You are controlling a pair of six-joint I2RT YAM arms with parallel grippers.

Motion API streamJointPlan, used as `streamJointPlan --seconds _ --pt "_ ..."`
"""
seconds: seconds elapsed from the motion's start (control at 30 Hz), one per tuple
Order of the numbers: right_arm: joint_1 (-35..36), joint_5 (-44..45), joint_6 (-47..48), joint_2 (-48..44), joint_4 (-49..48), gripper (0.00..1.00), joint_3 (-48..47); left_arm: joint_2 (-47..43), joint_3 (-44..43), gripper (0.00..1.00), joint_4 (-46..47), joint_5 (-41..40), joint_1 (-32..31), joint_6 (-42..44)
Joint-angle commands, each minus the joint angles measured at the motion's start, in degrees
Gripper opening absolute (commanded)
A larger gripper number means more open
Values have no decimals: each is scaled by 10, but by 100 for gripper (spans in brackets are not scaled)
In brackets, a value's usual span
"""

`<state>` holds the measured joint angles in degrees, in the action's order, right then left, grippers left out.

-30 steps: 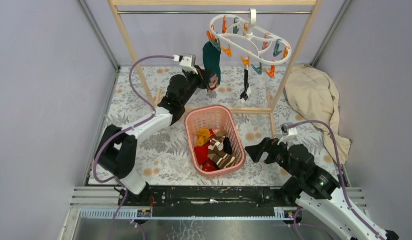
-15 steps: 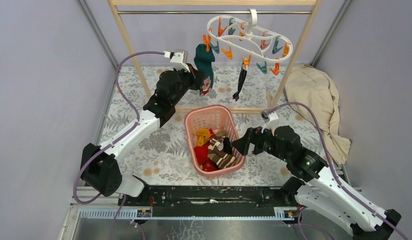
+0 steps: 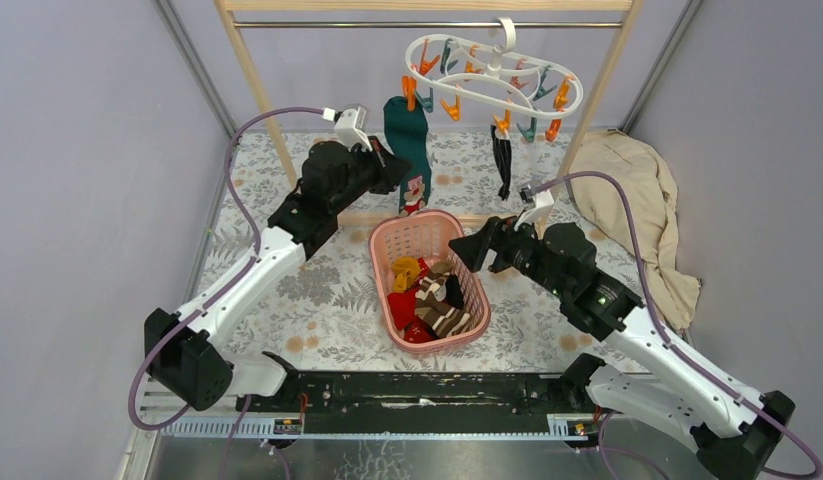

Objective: Remove the socks clipped to the hanger
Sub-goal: Remove the sock from the hanger.

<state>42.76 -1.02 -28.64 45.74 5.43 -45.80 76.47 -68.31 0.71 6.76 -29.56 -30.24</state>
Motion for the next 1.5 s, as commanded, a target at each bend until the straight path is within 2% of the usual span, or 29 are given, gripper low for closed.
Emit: streamJointPlan --seconds 0.0,0.33,0.67,1.0,1.17,1.23,1.47 --pt "4 25 28 36 -99 83 -34 -26 -24 0 -33 51 1 -49" --pt "3 13 122 108 -211 99 -21 -59 -11 2 -37 84 1 -111" --pt "4 -49 146 182 -300 100 -24 -68 30 4 15 119 1 -166" --pt "3 -47 148 230 -289 100 -48 -81 73 4 80 157 1 -226" --pt "3 -41 146 236 -299 100 -46 -84 81 4 84 152 1 -230" --pt "3 -41 146 238 -293 92 -53 -82 80 4 73 145 1 -225" --pt "3 -50 149 240 -252 29 -78 -78 66 5 34 110 1 -200"
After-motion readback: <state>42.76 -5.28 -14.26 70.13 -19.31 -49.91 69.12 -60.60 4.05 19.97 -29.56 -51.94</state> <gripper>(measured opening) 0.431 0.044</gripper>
